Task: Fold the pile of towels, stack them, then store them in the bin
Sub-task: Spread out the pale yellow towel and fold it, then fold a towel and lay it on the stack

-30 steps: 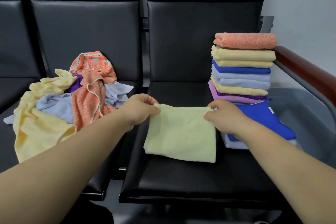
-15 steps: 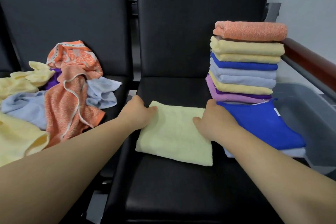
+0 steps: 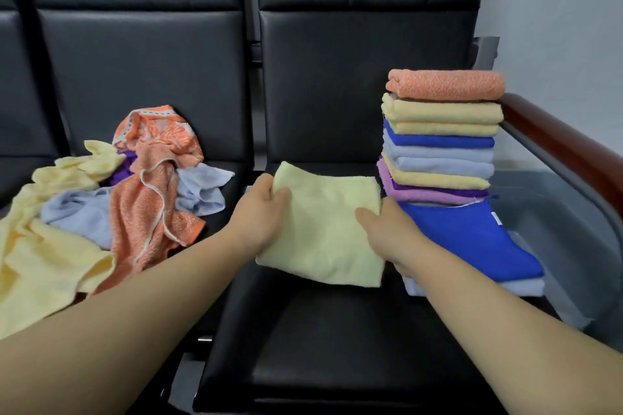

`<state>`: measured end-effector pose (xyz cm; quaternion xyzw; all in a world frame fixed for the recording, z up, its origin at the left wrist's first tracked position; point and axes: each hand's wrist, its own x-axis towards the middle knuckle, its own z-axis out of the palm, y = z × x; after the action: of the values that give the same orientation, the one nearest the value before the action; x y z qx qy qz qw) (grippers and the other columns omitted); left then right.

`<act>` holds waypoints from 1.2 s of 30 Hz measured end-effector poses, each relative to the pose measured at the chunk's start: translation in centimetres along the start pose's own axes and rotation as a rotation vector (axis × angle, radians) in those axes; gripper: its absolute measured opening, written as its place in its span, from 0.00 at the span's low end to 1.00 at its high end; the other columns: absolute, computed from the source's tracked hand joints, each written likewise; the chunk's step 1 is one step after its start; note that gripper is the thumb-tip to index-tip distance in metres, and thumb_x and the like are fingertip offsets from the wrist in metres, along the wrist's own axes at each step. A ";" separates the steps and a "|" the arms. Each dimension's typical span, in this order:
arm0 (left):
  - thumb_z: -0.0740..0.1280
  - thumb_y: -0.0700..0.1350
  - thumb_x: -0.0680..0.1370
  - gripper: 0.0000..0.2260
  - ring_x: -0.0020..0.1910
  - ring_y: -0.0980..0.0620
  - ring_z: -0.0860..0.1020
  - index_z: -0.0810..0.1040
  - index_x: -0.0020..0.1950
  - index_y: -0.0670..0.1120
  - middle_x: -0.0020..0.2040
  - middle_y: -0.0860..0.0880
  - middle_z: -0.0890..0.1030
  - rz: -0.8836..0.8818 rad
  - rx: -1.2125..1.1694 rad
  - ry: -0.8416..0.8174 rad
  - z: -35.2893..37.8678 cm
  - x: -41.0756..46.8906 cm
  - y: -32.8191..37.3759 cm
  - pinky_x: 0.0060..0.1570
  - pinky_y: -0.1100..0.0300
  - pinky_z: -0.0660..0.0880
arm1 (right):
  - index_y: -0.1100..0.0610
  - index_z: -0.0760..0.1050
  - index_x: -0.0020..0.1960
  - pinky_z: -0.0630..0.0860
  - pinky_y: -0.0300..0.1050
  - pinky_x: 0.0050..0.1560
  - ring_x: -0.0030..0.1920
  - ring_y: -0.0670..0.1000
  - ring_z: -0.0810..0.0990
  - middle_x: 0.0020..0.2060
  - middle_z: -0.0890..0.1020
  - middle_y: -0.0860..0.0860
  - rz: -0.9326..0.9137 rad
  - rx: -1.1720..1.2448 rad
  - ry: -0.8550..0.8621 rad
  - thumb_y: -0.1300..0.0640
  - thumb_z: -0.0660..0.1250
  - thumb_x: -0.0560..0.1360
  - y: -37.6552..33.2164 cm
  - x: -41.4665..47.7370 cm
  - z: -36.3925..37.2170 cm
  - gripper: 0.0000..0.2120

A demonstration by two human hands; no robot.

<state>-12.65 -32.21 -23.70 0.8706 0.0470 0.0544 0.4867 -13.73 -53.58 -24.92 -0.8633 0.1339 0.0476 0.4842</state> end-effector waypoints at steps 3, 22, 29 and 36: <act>0.59 0.48 0.83 0.10 0.37 0.53 0.68 0.65 0.44 0.47 0.38 0.52 0.69 0.042 -0.041 0.073 1.0 -1.3 3.4 0.36 0.56 0.65 | 0.56 0.68 0.69 0.75 0.51 0.51 0.49 0.48 0.76 0.57 0.78 0.50 -0.129 0.036 0.098 0.46 0.62 0.83 -0.9 -0.7 -4.2 0.20; 0.59 0.51 0.82 0.10 0.38 0.49 0.76 0.66 0.52 0.45 0.45 0.47 0.78 -0.070 0.222 -0.169 18.8 -2.5 8.3 0.38 0.53 0.73 | 0.60 0.67 0.68 0.71 0.49 0.42 0.50 0.56 0.76 0.60 0.79 0.57 0.105 -0.322 0.167 0.39 0.66 0.81 10.3 3.0 -16.8 0.29; 0.62 0.58 0.80 0.19 0.35 0.50 0.79 0.63 0.63 0.47 0.42 0.47 0.81 -0.036 0.312 -0.203 15.4 -1.7 7.8 0.36 0.54 0.75 | 0.55 0.65 0.73 0.73 0.57 0.66 0.69 0.59 0.70 0.69 0.70 0.55 -0.058 -0.531 0.270 0.32 0.67 0.76 8.5 0.9 -16.3 0.36; 0.66 0.60 0.79 0.27 0.39 0.49 0.83 0.61 0.72 0.50 0.44 0.49 0.83 0.005 0.455 -0.243 5.1 -0.8 3.8 0.45 0.50 0.81 | 0.50 0.67 0.73 0.70 0.49 0.70 0.70 0.52 0.69 0.69 0.71 0.48 -0.406 -0.604 0.104 0.40 0.67 0.79 2.6 -2.8 -8.6 0.27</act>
<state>-12.66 -38.60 -23.14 0.9579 -0.0028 -0.0613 0.2803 -17.58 -61.63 -21.91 -0.9776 -0.0359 -0.0560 0.1995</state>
